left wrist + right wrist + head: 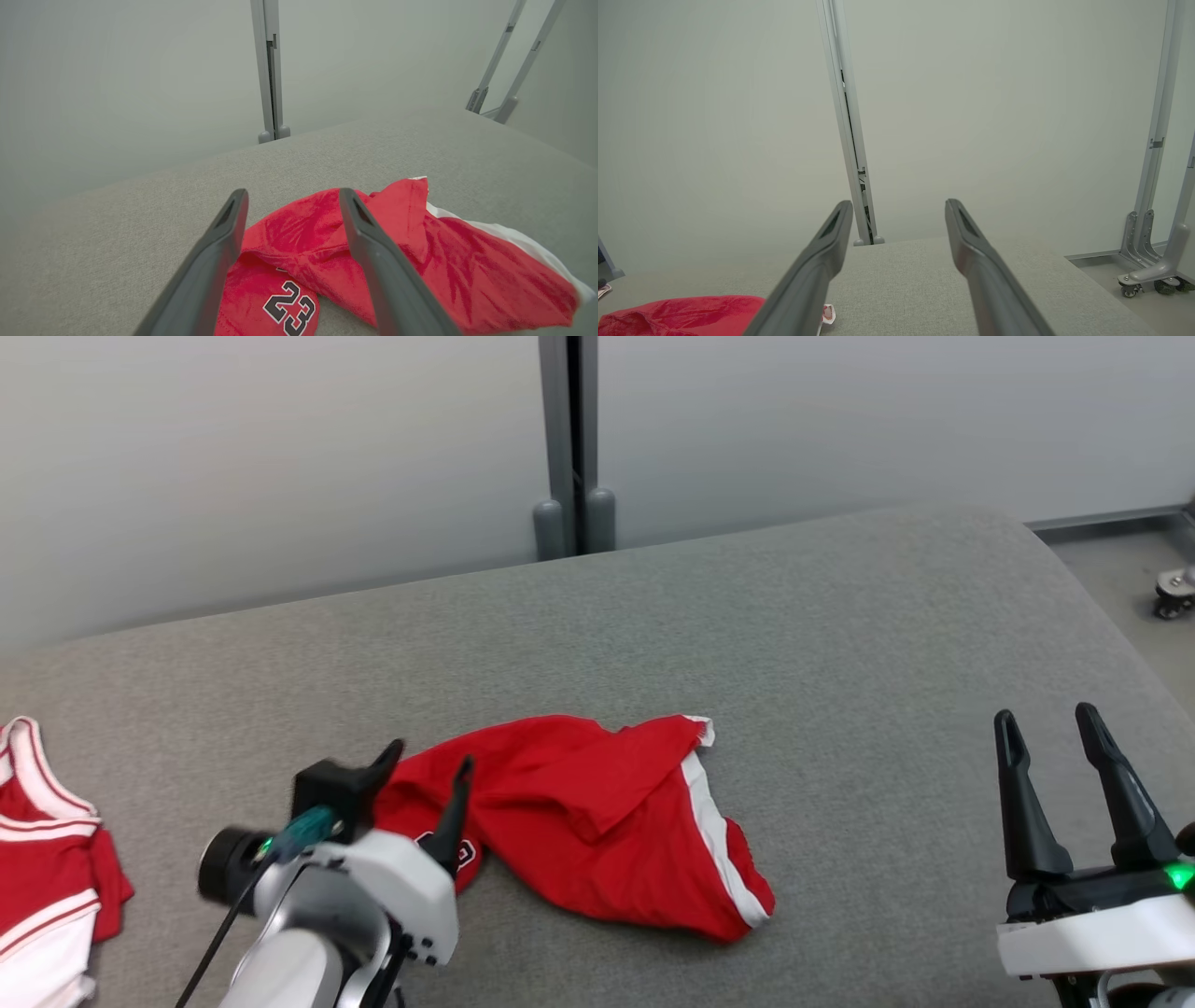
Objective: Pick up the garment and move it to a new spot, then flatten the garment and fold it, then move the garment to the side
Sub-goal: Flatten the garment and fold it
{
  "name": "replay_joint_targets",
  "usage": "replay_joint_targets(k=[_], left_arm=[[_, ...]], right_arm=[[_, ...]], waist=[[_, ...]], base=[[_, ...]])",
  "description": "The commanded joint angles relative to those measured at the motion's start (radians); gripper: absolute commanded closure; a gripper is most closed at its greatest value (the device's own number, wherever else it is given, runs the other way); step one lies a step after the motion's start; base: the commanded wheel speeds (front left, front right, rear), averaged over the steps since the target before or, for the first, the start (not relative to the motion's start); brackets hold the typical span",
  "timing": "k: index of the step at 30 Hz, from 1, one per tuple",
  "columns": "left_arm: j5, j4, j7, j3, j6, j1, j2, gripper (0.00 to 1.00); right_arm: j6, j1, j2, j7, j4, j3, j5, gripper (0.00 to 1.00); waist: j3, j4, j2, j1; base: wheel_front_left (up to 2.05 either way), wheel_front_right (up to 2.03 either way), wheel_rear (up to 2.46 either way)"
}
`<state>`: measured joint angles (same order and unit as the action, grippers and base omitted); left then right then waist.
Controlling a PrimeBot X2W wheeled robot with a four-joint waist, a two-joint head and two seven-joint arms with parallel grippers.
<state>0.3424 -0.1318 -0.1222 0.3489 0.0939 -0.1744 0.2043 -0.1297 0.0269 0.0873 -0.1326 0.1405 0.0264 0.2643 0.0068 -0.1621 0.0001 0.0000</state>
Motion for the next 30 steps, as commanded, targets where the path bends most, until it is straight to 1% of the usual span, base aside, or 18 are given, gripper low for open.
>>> replay_joint_targets(k=[1,5,9,12,14,16,18,23,30], left_arm=[[-0.01,-0.007,-0.02,0.012,-0.012,-0.036,0.002,0.0],[-0.026,-0.057,-0.143,0.07,-0.042,-0.13,-0.008,0.0],[-0.028,-0.112,-0.284,0.107,-0.053,-0.229,-0.029,0.0],[-0.03,-0.153,-0.361,0.124,-0.06,-0.295,-0.042,0.0],[-0.019,-0.173,-0.379,0.132,-0.079,-0.341,-0.054,0.0],[-0.029,-0.204,-0.398,0.142,-0.094,-0.383,-0.047,0.0],[-0.027,-0.236,-0.411,0.148,-0.108,-0.418,-0.053,0.0],[-0.043,-0.33,-0.436,0.175,-0.13,-0.499,-0.067,0.0],[-0.039,-0.433,-0.445,0.207,-0.158,-0.561,-0.087,0.0]], right_arm=[[-0.002,-0.013,0.008,-0.003,-0.001,0.004,0.001,0.0],[-0.002,-0.032,0.008,-0.01,-0.01,-0.002,0.008,0.0],[-0.002,-0.045,0.0,-0.022,-0.018,-0.011,0.013,0.0],[-0.002,-0.059,-0.004,-0.031,-0.027,-0.021,0.016,0.0],[-0.002,-0.067,-0.007,-0.04,-0.035,-0.026,0.018,0.0],[-0.002,-0.08,-0.01,-0.048,-0.042,-0.033,0.022,0.0],[-0.002,-0.096,-0.017,-0.059,-0.044,-0.04,0.038,0.0],[-0.002,-0.13,-0.023,-0.082,-0.064,-0.052,0.055,0.0],[-0.002,-0.152,-0.03,-0.109,-0.097,-0.059,0.06,0.0]], waist=[[0.013,-0.018,-0.0001,0.0],[0.037,-0.061,-0.0001,0.0],[0.066,-0.111,-0.0001,0.0],[0.09,-0.149,-0.0001,0.0],[0.11,-0.175,-0.0001,0.0],[0.138,-0.2,-0.0001,0.0],[0.167,-0.221,-0.0001,0.0],[0.222,-0.265,-0.0001,0.0],[0.251,-0.301,-0.0001,0.0]], base=[[0.0,0.0,0.0],[0.0,0.0,0.0],[0.0,0.0,0.0],[0.0,0.0,0.0],[0.0,0.0,0.0],[0.0,0.0,0.0],[0.0,0.0,0.0],[0.0,0.0,0.0],[0.0,0.0,0.0]])
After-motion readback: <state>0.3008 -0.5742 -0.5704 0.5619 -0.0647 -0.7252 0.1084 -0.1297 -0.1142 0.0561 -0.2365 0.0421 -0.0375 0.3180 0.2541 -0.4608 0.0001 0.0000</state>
